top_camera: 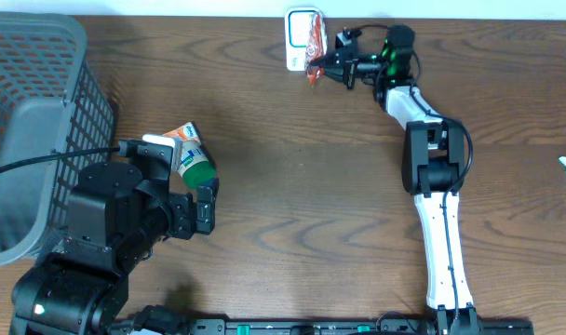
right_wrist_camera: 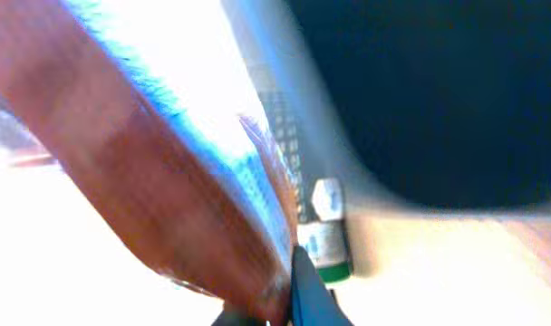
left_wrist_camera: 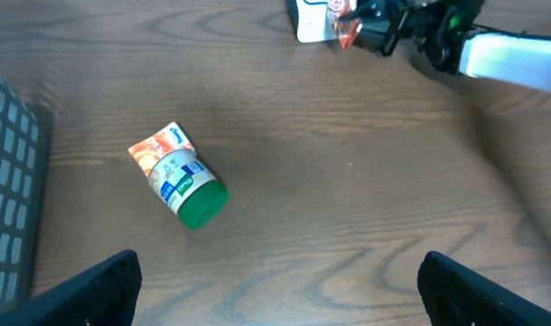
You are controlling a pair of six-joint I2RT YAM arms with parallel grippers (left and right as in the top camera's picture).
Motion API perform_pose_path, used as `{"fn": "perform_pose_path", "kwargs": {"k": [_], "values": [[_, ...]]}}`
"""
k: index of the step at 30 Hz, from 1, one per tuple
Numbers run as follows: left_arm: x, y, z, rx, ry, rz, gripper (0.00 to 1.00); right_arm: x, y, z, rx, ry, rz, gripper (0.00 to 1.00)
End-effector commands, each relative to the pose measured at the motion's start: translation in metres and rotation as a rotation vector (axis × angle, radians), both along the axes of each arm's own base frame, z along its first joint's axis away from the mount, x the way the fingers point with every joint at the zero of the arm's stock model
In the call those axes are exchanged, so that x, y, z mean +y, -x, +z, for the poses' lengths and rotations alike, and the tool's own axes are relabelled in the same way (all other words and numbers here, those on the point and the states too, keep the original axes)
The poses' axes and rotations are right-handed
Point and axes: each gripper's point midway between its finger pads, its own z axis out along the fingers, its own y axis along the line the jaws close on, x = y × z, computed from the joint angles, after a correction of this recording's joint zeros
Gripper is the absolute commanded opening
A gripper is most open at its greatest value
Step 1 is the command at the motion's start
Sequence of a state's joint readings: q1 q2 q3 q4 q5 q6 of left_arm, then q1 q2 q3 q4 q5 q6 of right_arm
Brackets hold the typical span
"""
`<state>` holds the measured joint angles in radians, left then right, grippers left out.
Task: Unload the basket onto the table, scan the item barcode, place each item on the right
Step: 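Hold the red Top bar against the white scanner with the right gripper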
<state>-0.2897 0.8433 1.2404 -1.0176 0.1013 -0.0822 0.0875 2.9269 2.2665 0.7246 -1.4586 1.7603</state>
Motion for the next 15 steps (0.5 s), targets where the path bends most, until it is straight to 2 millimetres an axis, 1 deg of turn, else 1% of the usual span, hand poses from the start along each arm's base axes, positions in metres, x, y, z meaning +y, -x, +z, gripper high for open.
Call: {"fn": "perform_pose_path", "kwargs": {"k": [1,3,4,5,10,14,15], "values": [[0.002,-0.001,0.005,-0.014,0.000,0.011,0.98,-0.008,-0.004,0.051,-0.021,-0.046,-0.039,0.02],[0.002,-0.001,0.005,-0.014,0.000,0.011,0.98,-0.009,0.002,0.077,-0.042,-0.033,-0.002,0.02],[0.002,-0.001,0.005,-0.014,0.000,0.011,0.98,-0.009,0.004,0.097,-0.073,-0.033,0.003,0.02],[0.002,-0.001,0.005,-0.014,-0.001,0.011,0.98,-0.009,0.006,0.108,-0.098,-0.034,0.005,0.02],[0.002,-0.001,0.005,-0.014,0.000,0.011,0.98,-0.018,0.020,0.186,-0.253,-0.039,0.002,0.02],[0.002,-0.001,0.005,-0.014,0.000,0.011,0.98,-0.017,0.038,0.242,-0.348,-0.046,0.006,0.02],[0.002,-0.001,0.005,-0.014,0.000,0.011,0.98,-0.015,0.045,0.259,-0.378,-0.050,0.008,0.02]]}}
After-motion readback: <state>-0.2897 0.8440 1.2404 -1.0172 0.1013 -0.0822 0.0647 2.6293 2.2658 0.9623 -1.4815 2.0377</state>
